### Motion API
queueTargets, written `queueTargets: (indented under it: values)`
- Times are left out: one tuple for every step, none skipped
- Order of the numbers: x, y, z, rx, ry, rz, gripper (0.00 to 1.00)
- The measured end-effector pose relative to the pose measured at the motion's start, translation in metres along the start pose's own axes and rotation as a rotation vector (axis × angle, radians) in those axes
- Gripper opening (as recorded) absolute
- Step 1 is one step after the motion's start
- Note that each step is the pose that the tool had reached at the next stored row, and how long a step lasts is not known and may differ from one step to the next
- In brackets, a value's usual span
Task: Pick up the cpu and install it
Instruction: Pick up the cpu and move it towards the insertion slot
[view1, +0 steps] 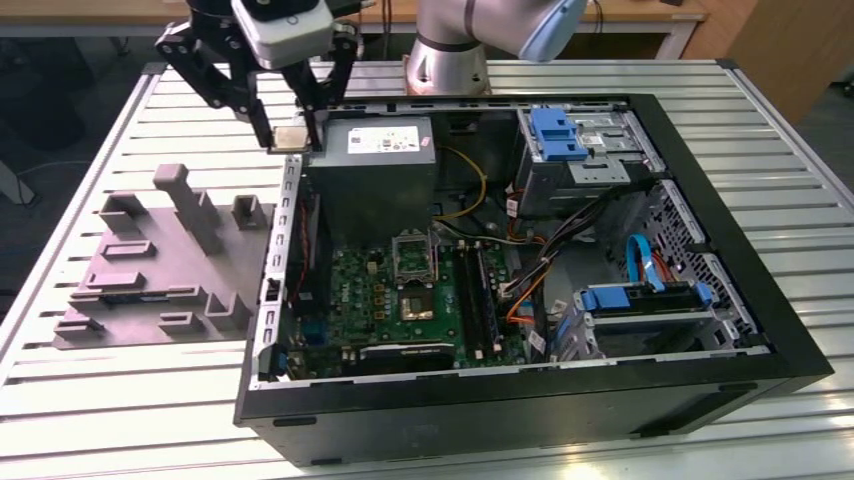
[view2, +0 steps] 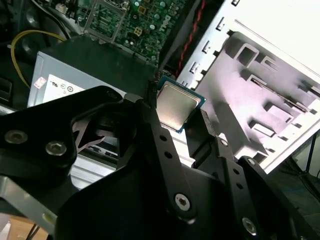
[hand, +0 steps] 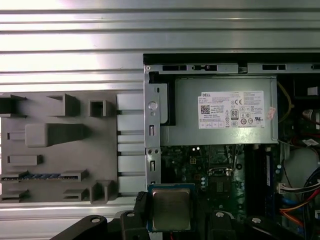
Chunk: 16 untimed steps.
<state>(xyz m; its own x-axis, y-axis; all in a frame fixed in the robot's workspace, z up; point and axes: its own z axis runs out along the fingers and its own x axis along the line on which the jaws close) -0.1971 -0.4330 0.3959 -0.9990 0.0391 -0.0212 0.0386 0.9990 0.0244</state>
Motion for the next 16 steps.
queueTargets:
  values:
    - [-0.0027,0.0001,0.0001,0.0,0.0,0.0,0.47]
    - [-0.0056,0.0002,0.0002,0.0,0.0,0.0,0.47]
    - [-0.0084,0.0003,0.0003,0.0,0.0001,0.0,0.47]
    - [-0.0113,0.0004,0.0004,0.0,0.0,0.0,0.47]
    - [-0.0142,0.0006,0.0005,0.0,0.0,0.0,0.47]
    - [-0.0172,0.0006,0.0006,0.0001,0.0,0.0,0.47]
    - [-0.0202,0.0008,0.0007,0.0,0.0,0.0,0.47]
    - [-0.023,0.0009,0.0008,0.0,0.0,0.0,0.47]
    - [-0.0257,0.001,0.001,-0.0001,0.0,0.0,0.47]
    - [-0.0286,0.0011,0.001,0.0,0.0,0.0,0.47]
    - [-0.0315,0.0012,0.0011,0.0,0.0,0.0,0.47]
    - [-0.0345,0.0013,0.0012,0.0,0.0,0.0,0.47]
    - [-0.0374,0.0014,0.0014,0.0,0.0,0.0,0.47]
    - [-0.0404,0.0016,0.0015,0.0,0.0,0.0,0.47]
    - [-0.0433,0.0017,0.0015,0.0,0.0,0.0,0.47]
    - [-0.0468,0.0018,0.0017,0.0,0.0,0.0,0.47]
